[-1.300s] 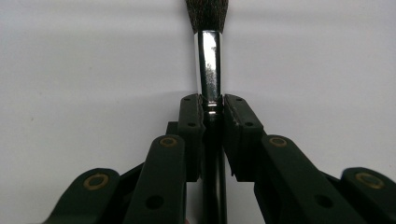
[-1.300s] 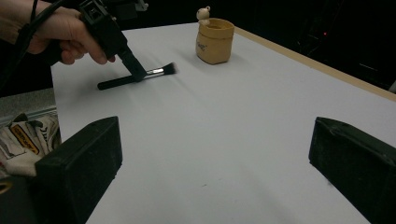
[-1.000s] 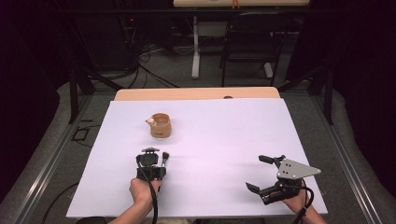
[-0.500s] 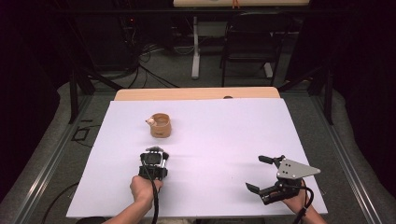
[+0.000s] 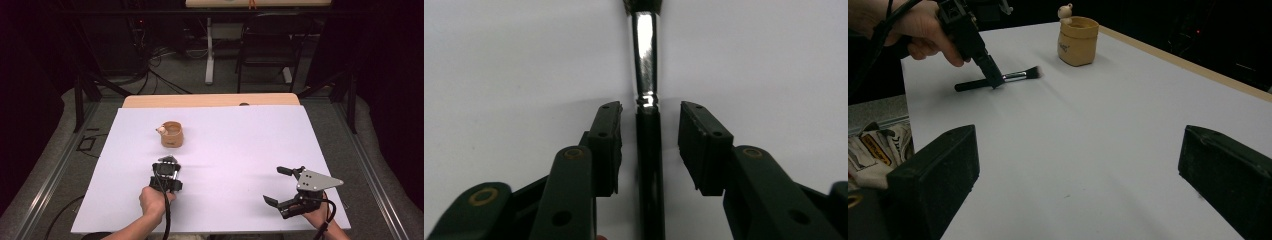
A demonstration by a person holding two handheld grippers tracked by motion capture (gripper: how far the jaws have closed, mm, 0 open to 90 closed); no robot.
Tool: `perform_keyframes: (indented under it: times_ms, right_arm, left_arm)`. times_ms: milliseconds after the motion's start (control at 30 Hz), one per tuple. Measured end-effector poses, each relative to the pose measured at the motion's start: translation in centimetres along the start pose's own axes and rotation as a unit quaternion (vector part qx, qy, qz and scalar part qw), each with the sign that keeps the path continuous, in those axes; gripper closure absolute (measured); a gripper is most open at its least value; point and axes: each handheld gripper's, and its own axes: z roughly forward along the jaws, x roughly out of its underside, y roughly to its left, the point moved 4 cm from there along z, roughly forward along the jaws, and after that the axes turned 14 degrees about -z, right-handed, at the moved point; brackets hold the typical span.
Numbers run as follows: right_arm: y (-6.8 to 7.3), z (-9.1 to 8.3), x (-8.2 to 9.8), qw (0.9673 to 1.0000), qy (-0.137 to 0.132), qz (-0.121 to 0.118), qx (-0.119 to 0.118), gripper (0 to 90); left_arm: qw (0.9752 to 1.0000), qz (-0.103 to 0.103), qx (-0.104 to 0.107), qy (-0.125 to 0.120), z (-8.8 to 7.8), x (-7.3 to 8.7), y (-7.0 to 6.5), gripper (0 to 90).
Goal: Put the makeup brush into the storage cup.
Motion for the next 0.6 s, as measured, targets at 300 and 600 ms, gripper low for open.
perform_keyframes:
  times_ms: [300, 600]
  right_arm:
    - [0.00, -0.01, -0.01, 1.0000, -0.001, 0.000, -0.001, 2.6]
    - [-0.02, 0.01, 0.01, 1.0000, -0.001, 0.003, 0.000, 2.6]
  left_arm:
    - [0.9998, 0.016, 0.005, -0.010, -0.09, 0.61, 0.14, 79.0]
    - [0.9982, 0.028, 0.044, -0.030, -0.39, 0.70, 0.80, 79.5]
